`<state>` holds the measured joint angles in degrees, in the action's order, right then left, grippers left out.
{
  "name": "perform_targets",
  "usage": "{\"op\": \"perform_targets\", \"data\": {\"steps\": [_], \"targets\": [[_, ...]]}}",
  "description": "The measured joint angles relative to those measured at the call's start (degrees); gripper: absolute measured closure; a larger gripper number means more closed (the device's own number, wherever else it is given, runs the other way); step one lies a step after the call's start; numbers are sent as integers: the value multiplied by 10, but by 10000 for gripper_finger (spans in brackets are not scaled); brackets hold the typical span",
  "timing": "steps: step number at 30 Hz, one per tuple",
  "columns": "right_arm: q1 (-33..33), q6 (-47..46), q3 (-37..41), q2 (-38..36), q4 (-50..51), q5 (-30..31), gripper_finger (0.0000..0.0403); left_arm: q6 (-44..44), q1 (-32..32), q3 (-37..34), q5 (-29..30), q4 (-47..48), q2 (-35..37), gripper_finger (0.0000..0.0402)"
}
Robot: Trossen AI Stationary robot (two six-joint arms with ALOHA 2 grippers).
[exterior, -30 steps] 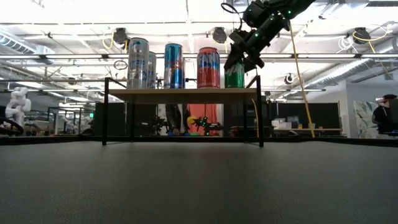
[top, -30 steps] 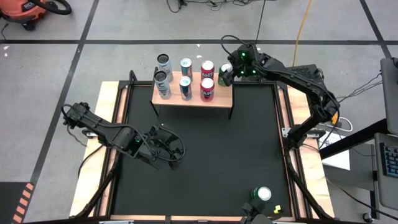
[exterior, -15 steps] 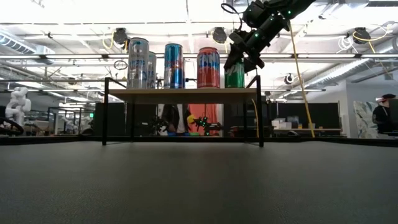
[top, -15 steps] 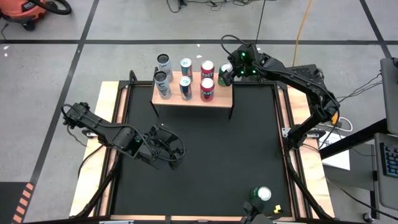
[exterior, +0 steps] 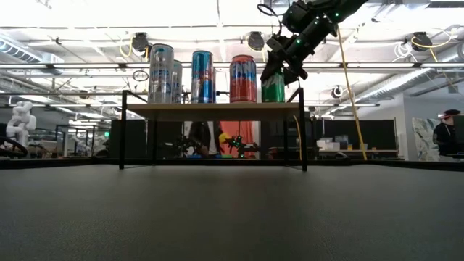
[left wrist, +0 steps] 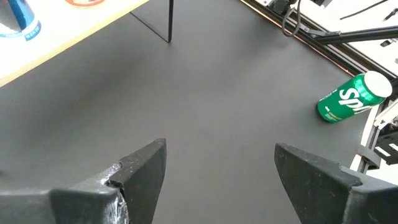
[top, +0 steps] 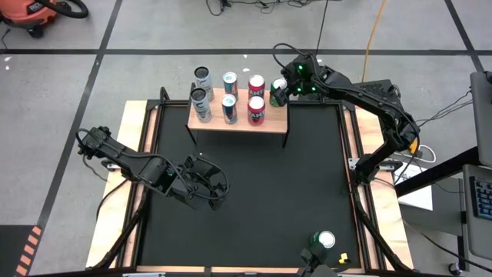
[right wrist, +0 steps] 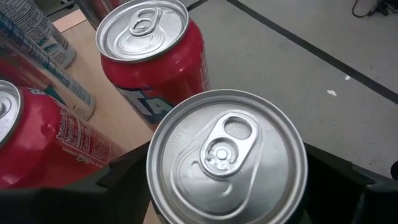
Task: Place canned beverage on shelf
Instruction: Put the left green soda can on the shelf
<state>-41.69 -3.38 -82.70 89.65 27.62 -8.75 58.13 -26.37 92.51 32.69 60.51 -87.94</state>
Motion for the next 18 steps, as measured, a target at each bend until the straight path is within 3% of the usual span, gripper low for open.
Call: {"op": "perform_targets", "data": {"steps": [12,18], "targets": [[0,0,0,0,0,8,85,0,0,0,0,0,0,103],[0,0,0,0,2,12,52,0,0,0,0,0,0,103]]}}
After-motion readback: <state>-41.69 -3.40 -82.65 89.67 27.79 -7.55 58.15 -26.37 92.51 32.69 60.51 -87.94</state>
